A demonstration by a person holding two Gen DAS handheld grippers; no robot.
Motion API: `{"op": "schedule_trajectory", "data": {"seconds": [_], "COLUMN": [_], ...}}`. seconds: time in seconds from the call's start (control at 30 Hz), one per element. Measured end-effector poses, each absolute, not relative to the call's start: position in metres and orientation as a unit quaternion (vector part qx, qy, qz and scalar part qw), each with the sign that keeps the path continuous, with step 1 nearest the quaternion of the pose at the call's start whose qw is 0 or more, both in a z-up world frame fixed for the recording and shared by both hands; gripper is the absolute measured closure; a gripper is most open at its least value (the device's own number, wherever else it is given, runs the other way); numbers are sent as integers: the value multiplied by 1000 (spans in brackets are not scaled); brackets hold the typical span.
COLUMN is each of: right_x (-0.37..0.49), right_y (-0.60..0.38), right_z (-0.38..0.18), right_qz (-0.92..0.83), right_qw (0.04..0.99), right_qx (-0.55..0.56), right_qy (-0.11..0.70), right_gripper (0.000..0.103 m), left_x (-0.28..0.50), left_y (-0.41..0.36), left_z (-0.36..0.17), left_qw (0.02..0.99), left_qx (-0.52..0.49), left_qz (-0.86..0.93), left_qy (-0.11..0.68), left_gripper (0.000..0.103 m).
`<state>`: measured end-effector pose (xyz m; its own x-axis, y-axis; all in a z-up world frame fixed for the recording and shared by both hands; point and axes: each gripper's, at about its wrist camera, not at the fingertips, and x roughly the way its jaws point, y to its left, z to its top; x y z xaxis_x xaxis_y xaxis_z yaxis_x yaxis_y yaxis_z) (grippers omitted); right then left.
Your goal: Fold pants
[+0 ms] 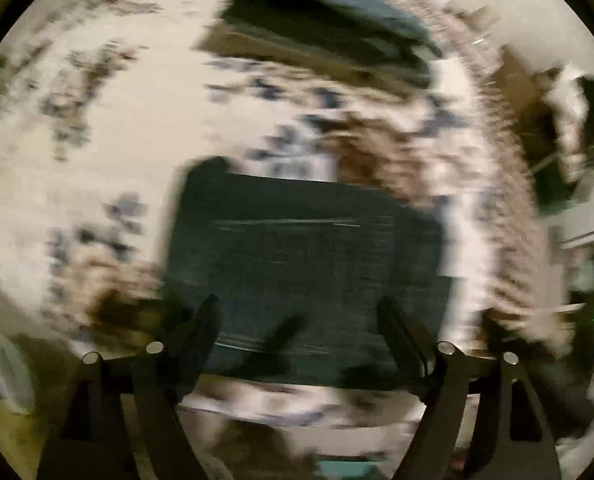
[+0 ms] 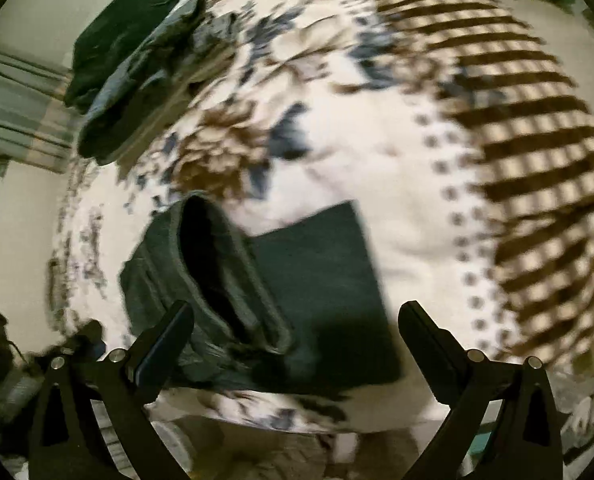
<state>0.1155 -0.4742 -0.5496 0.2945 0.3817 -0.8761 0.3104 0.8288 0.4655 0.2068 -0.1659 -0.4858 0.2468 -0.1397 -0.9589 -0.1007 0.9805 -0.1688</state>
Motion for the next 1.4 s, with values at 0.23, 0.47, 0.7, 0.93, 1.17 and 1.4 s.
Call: {"op": "schedule_trajectory", "data": {"seconds": [0.23,0.47,0.7,0.93,1.17,1.4], "right_x": [161,192,187,157,124,110], "right_y": [-421,-383,-372,-405,-483,-552], "right_z": [-572,-607,-589,-552,-539,-552], "right_qz": [93,112,96,77,6,-56], "right_qw": [741,721,750,758,750,742], "right_qx": [265,227,215,265,317,322], "right_qy": [610,646,618,591,580,585], "right_gripper": [0,0,86,92,93,93], "left_x": [221,231,228,223,231,252], "left_y": [-121,-109,-103,-103,-105,-118], "left_z": [-512,-518,-522,-511,-504,-517], "left_qw": [779,783,775,775,778,770], "left_qx": [-57,-40,-59,-94,-131,-154], "left_qz": [46,58,64,55,37,16], "left_qy": [622,619,626,622,614,619], "left_gripper": [25,25,25,25,25,25]}}
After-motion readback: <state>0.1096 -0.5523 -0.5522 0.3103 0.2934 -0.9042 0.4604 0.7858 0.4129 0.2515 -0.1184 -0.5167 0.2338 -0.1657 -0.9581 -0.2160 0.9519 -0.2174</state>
